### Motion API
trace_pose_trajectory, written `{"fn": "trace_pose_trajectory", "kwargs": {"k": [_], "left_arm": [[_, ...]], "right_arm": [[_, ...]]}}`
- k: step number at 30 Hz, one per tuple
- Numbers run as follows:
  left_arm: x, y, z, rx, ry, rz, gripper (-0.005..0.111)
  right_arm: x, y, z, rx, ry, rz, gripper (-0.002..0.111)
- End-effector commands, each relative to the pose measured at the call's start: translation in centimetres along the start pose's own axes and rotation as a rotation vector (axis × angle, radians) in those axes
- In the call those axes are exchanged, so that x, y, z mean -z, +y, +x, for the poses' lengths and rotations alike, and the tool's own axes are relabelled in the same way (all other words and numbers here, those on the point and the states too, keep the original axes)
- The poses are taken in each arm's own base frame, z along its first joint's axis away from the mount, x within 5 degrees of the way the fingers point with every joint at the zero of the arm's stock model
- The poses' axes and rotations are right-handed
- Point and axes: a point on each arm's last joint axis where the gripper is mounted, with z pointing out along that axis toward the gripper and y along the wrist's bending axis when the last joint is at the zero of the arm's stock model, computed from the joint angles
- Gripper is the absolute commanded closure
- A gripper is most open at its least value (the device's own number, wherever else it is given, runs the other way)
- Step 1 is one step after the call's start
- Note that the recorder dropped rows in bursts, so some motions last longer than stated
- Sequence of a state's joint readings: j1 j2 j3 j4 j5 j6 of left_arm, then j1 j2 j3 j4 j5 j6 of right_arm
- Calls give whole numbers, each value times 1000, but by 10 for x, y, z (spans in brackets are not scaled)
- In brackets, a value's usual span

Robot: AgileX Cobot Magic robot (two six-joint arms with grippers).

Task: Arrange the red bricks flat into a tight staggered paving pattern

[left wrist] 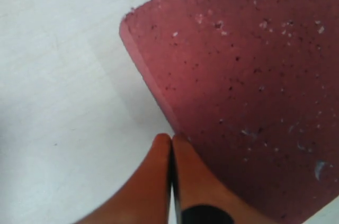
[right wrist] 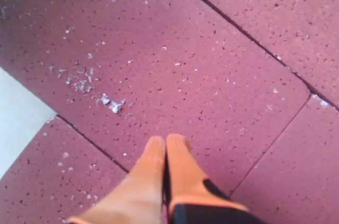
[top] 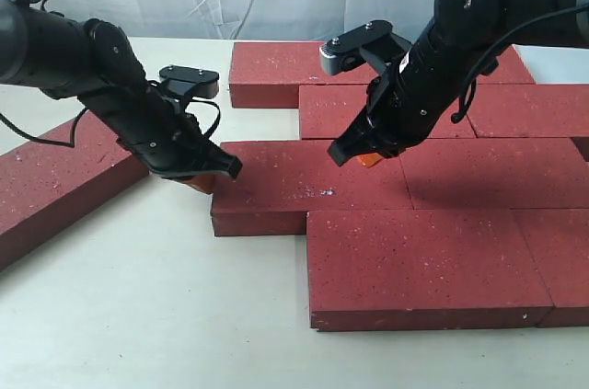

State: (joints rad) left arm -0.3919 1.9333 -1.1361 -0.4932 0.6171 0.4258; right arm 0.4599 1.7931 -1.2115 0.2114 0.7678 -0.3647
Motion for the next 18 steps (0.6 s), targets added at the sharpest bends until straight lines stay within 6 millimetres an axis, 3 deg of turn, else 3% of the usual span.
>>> {"fn": "trace_pose_trajectory", "kwargs": {"k": [1,5,8,15,18], "left_arm": [[-1,-4,2,-4,13,8,107],[7,9,1,13,1,-13,107],[24,24,-1,51,-37,-28,107],[91,56,1,112,-155,-149,107],[118,69,17,174,-122,-246,107]], "right_arm": [[3,-2,-1,-7,-21,6,109],[3,-2,-2,-12,-27,3,109],[3,-2,-2,-12,-27,3,109],[3,-2,-2,-12,-27,3,109],[3,-2,-2,-13,-27,2,109]]}}
